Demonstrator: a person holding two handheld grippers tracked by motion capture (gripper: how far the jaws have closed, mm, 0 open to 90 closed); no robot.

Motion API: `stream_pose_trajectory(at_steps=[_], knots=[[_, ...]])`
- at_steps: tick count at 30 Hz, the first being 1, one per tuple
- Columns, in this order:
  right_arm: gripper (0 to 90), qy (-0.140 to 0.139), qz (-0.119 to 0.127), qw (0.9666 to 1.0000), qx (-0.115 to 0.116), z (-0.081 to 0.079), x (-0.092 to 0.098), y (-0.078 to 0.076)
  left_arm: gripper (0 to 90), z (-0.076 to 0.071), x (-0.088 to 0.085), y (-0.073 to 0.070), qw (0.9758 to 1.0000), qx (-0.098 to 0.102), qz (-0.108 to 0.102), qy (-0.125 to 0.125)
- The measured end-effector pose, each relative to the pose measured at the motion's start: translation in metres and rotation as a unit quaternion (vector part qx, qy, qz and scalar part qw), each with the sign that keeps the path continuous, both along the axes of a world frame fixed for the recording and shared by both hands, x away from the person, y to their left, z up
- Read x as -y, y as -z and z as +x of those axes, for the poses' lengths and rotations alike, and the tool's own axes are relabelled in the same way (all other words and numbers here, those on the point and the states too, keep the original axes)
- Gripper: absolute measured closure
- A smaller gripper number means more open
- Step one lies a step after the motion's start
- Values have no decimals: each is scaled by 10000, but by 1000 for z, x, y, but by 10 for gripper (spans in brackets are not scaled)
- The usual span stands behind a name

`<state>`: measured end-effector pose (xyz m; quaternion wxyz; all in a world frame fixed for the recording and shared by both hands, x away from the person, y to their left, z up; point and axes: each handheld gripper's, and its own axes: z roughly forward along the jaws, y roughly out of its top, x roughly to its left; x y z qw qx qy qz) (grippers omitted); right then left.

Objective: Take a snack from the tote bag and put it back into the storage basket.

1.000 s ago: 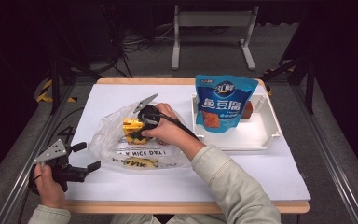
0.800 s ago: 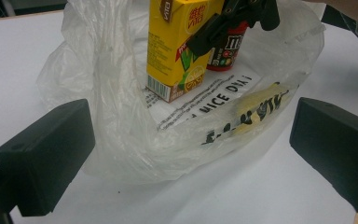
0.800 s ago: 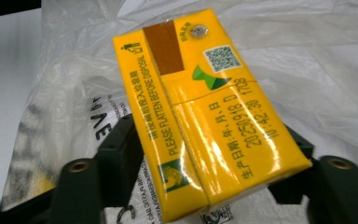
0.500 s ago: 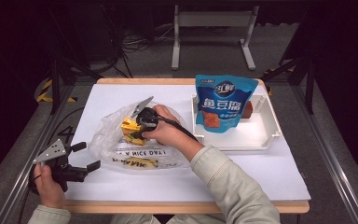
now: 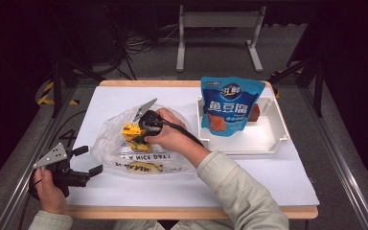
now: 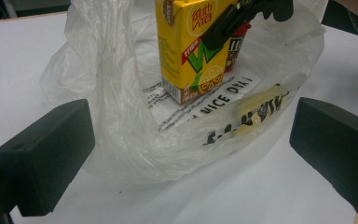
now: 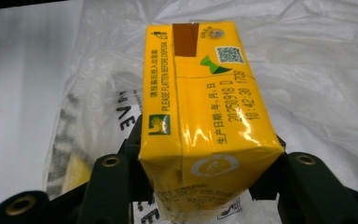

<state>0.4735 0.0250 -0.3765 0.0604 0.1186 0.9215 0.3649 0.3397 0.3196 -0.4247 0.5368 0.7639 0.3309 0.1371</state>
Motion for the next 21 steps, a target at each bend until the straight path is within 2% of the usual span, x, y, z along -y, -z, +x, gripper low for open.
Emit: stream_pose_trajectory(at_steps=[10, 14, 21], knots=[[536, -102, 177, 9998, 81, -8, 9, -22, 5, 1, 1, 1, 10000, -7, 21, 12], [538, -198, 275, 9994, 119, -10, 19, -37, 5, 1, 1, 1, 10000, -14, 22, 17], [537, -227, 400, 9989, 105, -16, 31, -53, 5, 2, 1, 1, 10000, -18, 23, 8]])
